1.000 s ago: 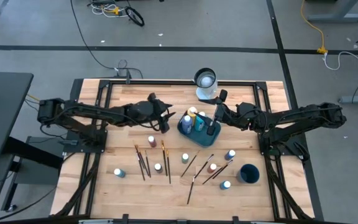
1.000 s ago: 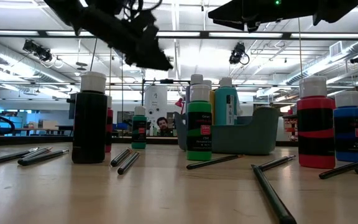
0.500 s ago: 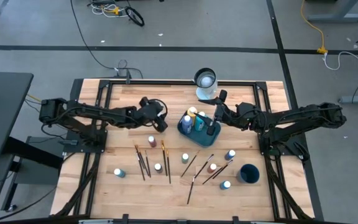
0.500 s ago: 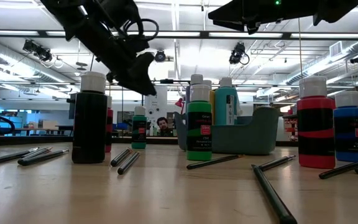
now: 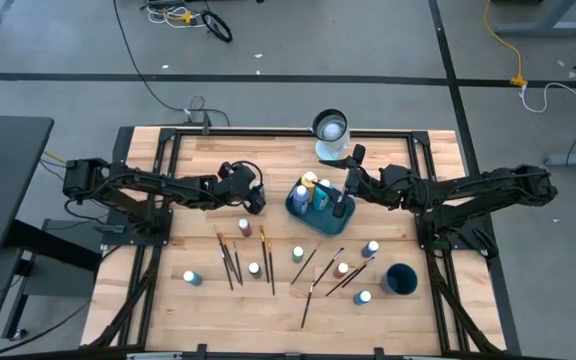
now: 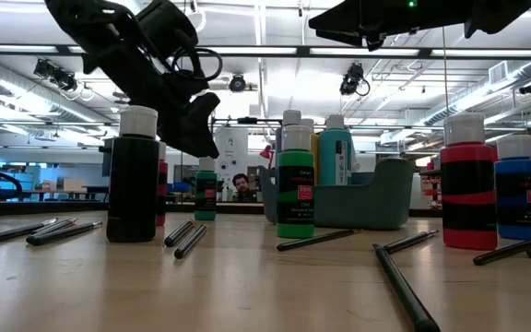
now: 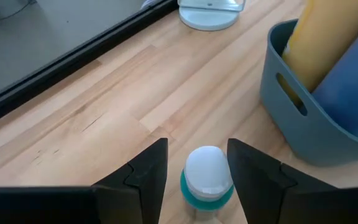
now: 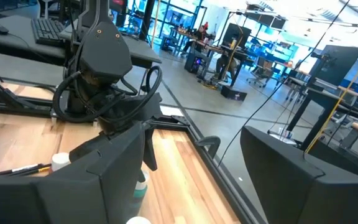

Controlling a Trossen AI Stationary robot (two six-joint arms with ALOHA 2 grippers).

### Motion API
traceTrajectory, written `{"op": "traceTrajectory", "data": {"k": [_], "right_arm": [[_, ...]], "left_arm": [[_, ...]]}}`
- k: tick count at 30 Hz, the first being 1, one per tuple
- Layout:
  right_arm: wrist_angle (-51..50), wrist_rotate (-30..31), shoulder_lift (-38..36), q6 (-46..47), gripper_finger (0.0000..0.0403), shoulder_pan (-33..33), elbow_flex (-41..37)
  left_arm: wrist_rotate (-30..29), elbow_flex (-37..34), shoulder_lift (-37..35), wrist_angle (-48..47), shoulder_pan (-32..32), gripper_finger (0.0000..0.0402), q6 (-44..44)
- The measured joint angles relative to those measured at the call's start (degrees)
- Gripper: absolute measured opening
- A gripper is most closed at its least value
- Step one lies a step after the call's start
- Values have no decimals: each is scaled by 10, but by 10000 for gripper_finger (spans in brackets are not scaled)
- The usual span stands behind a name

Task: Pick & Place Paint Supplies
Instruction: Put the small light blue paint bottle into the green bin

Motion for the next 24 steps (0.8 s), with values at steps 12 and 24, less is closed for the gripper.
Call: {"op": "traceTrajectory", "data": {"k": [12,24], "right_arm": [[0,0,0,0,269,0,0],[0,0,0,0,269,0,0]], "left_arm": [[2,-2,1,45,2,178,59],[14,-2,1,1,3,223,36]]}}
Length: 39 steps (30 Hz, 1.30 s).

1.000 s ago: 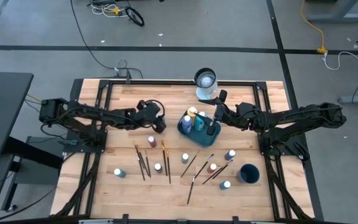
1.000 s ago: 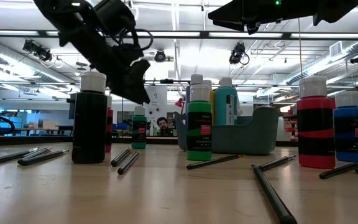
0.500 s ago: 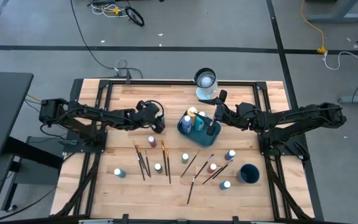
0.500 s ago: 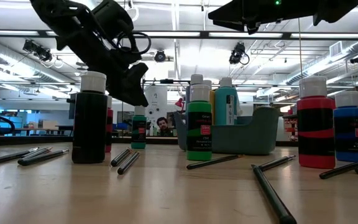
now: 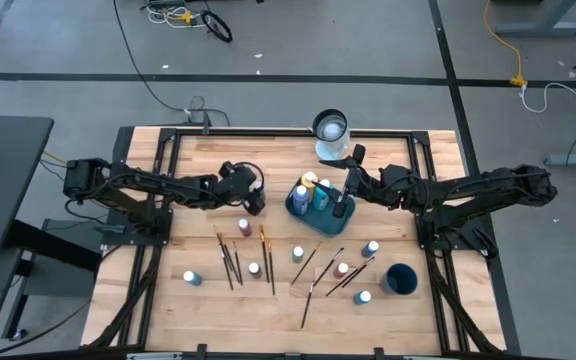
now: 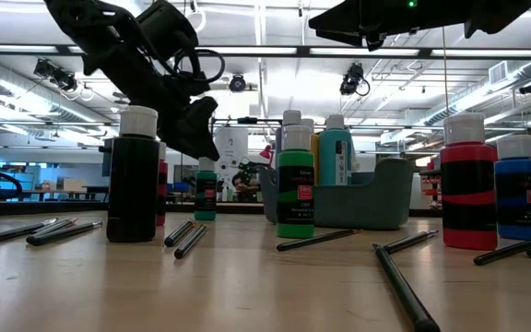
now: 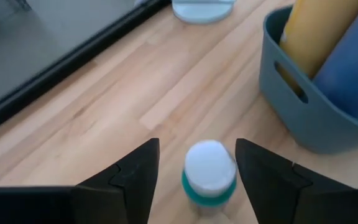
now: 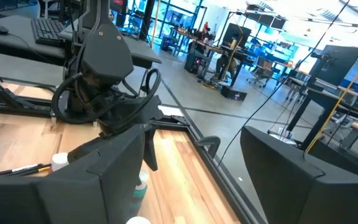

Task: Pick & Place Paint Supplies
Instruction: Put the small light blue paint bottle into the green bin

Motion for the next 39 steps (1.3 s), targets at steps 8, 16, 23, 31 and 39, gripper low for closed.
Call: {"op": "traceTrajectory", "data": {"k": [8,16,23,31,39], "right_arm": [[0,0,0,0,269,0,0],[0,0,0,0,269,0,0],[0,0,0,0,269,0,0],[-1,0,0,9,269,0,0],[-16,-47,0,14,269,0,0]], "left_arm": [[9,-2,0,0,4,216,-6],[68,-2,0,0,31,150,0],[69,-1,-5,2,34,127,13],[99,52,-38,5,8,130,80],[87,118,-67,6,-36,129,163]]}}
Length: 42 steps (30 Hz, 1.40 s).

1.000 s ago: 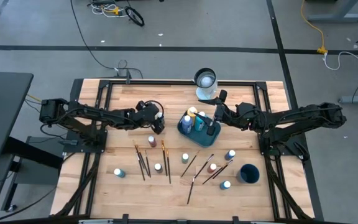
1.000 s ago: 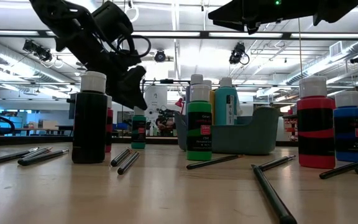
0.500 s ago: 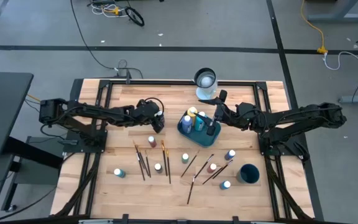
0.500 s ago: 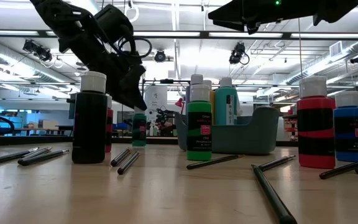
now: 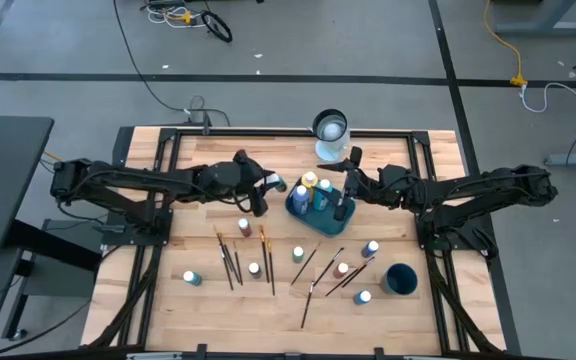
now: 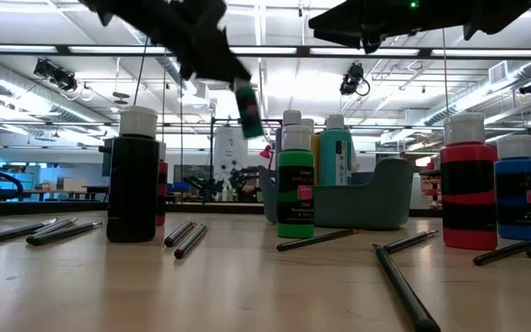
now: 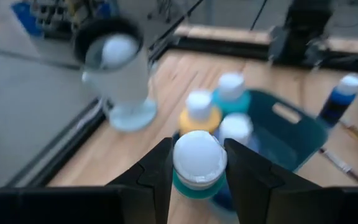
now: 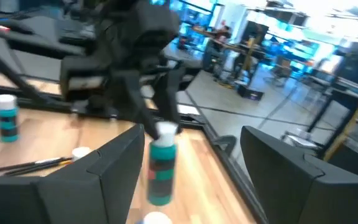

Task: Pick & Place Paint Supplies
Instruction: Put the small light blue paint bottle into the green bin

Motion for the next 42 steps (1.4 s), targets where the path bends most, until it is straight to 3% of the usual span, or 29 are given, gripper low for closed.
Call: {"op": "traceTrajectory", "data": {"k": [9,16,26,42], "right_arm": [[-10,-22,0,0,269,0,0],[-3,-23,0,0,269,0,0],[-3,-24,0,0,269,0,0],[-5,-27,0,0,269,0,0]], "left_arm": [[7,17,1,56,-57,130,76],[98,18,59,103,-63,130,64],[93,18,200,235,-59,131,71],[73,20,264,203,-12,136,53]]}}
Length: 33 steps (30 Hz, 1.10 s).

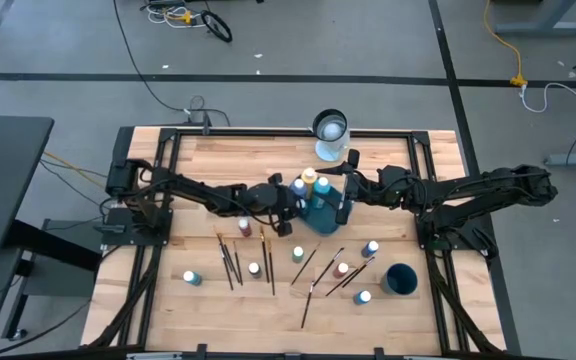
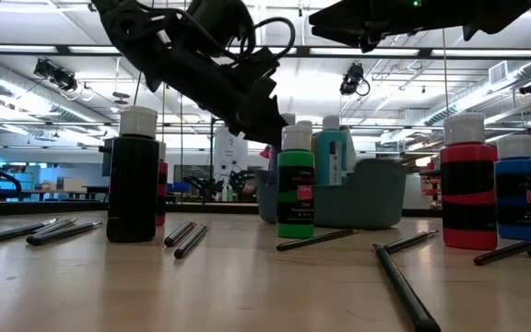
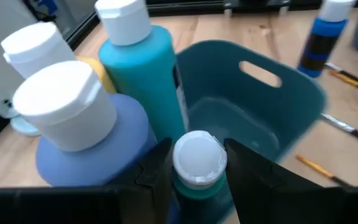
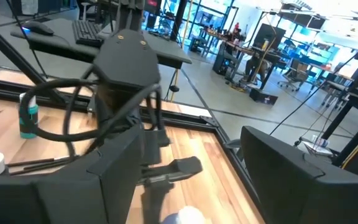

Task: Pick & Place Paint Supplies
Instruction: Put the small light blue paint bottle into the green bin

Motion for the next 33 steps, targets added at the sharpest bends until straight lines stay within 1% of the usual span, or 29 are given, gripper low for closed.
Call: {"op": "traceTrajectory", "data": {"k": [4,6,19,24,33], "right_arm": [[0,0,0,0,269,0,0],[0,0,0,0,269,0,0],[0,0,0,0,269,0,0],[0,0,0,0,269,0,0],[0,0,0,0,269,0,0]], "left_arm": [[1,0,0,0,7,149,11],[11,0,0,-4,10,151,11],[28,0,0,1,10,153,27],[28,0,0,-10,11,153,48],[32,0,-1,-15,26,154,46]]}}
